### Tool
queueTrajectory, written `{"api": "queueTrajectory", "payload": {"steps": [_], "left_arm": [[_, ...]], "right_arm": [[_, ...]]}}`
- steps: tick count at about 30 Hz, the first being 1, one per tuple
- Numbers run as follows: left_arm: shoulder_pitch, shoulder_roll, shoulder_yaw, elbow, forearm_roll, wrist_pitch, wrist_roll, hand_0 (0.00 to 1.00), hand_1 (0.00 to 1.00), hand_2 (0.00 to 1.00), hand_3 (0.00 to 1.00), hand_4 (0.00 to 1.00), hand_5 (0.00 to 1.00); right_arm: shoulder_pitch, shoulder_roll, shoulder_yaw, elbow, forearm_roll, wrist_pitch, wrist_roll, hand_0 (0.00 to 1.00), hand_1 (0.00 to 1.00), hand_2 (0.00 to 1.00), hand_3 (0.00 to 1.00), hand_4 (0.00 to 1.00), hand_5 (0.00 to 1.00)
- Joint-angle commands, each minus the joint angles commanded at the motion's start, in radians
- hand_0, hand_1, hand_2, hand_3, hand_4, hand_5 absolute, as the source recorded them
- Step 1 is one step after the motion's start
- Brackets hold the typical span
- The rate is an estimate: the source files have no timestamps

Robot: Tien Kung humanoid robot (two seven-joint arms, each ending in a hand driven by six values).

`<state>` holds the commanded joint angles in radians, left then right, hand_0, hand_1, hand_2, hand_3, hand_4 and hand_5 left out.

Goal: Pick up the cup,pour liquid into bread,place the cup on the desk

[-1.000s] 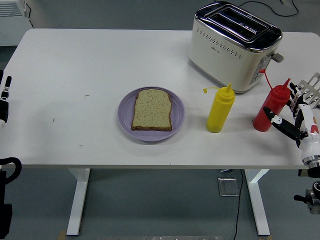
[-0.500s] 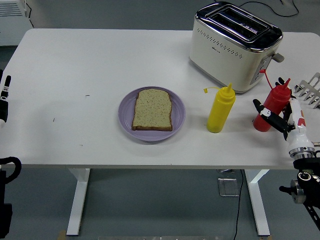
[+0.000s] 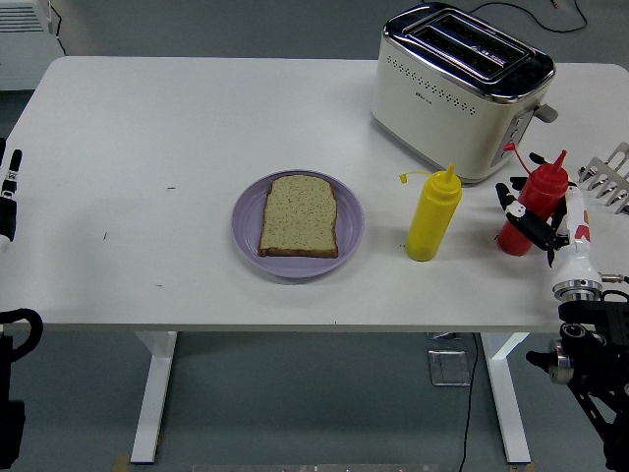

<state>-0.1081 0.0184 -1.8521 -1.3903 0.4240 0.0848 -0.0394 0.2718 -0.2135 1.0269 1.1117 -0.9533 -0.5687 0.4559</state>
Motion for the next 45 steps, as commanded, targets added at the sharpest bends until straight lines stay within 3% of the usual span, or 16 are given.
{"api": "queueTrajectory", "payload": {"steps": [4,5,10,11,22,23,36,45], "left_arm": [[0.002,0.0,0.001,0.0,0.0,0.0,0.0,0.785,0.736,0.736,0.694,0.508,0.998],[0.002,0.0,0.002,0.0,0.0,0.0,0.0,0.785,0.736,0.736,0.693,0.508,0.998],[0.005,0.0,0.003,0.001,0.0,0.0,0.0,0.785,0.736,0.736,0.693,0.508,0.998],[0.005,0.0,0.004,0.001,0.0,0.0,0.0,0.785,0.736,0.736,0.694,0.508,0.998],[0.008,0.001,0.006,0.001,0.0,0.0,0.0,0.785,0.736,0.736,0.694,0.508,0.998],[0.008,0.001,0.006,0.001,0.0,0.0,0.0,0.785,0.736,0.736,0.694,0.508,0.998],[0.006,0.0,0.003,0.001,-0.001,0.0,0.0,0.785,0.736,0.736,0.694,0.509,0.998],[0.005,0.0,0.0,0.0,0.0,0.0,0.0,0.785,0.736,0.736,0.694,0.508,0.998]], "right_arm": [[0.006,0.002,-0.009,-0.011,0.051,-0.006,0.021,0.372,0.342,0.4,0.607,0.774,0.201],[0.008,0.004,-0.013,-0.018,0.06,-0.006,0.026,0.277,0.262,0.355,0.484,0.719,0.147],[0.014,0.007,-0.026,-0.037,0.092,-0.021,0.057,0.277,0.262,0.355,0.484,0.719,0.147],[0.015,0.008,-0.027,-0.041,0.099,-0.024,0.065,0.23,0.176,0.3,0.409,0.706,0.142],[0.017,0.01,-0.034,-0.053,0.143,-0.051,0.088,0.208,0.149,0.285,0.355,0.74,0.191],[0.017,0.01,-0.035,-0.053,0.145,-0.054,0.089,0.173,0.131,0.265,0.297,0.755,0.195],[0.02,0.011,-0.028,-0.053,0.125,-0.058,0.048,0.138,0.111,0.247,0.255,0.756,0.199],[0.008,0.002,0.015,0.014,0.173,-0.064,0.078,0.097,0.085,0.219,0.238,0.767,0.228]]}}
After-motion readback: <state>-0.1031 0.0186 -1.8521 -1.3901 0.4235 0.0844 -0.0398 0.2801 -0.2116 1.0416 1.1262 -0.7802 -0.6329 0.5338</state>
